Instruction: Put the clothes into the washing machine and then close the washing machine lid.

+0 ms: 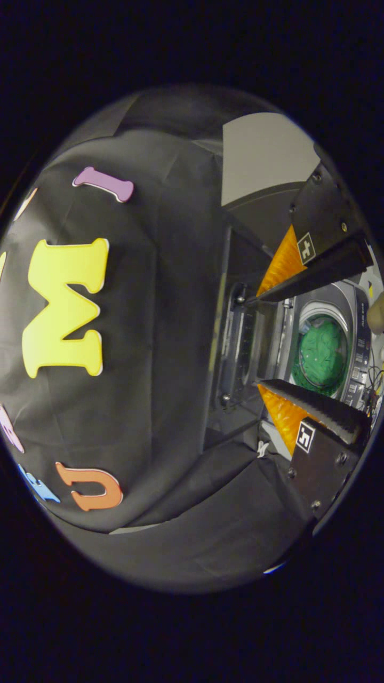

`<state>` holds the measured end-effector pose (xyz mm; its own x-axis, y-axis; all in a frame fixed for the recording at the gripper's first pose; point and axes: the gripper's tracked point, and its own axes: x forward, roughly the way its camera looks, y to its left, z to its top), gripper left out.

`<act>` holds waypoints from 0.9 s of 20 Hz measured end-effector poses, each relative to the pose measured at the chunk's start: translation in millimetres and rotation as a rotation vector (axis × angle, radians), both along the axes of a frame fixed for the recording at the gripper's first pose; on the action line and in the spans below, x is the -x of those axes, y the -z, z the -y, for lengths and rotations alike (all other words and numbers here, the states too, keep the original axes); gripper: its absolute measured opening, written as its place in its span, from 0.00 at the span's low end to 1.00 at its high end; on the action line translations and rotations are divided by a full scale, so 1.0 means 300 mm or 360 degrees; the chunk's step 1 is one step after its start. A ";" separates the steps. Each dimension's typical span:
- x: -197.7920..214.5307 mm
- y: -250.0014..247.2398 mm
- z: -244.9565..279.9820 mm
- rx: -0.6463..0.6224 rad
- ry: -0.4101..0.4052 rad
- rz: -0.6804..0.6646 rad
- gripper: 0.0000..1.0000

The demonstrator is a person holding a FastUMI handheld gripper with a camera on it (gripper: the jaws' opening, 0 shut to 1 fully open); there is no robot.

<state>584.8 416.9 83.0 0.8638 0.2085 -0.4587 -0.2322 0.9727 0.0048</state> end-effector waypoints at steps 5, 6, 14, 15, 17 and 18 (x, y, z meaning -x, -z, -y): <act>-0.033 -0.117 -0.034 -0.0086 0.0002 0.0109 0.91; -0.041 -0.134 -0.034 -0.0087 0.0009 0.0126 0.91; -0.143 -0.200 -0.038 -0.0088 0.0054 0.0177 0.91; -0.151 -0.187 -0.030 -0.0083 0.0060 0.0169 0.91; -0.181 -0.161 -0.038 -0.0085 0.0076 0.0137 0.91; -0.188 -0.150 -0.041 -0.0084 0.0081 0.0115 0.91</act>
<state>641.3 429.0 127.9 0.9042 0.1858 -0.3845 -0.1843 0.9820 0.0413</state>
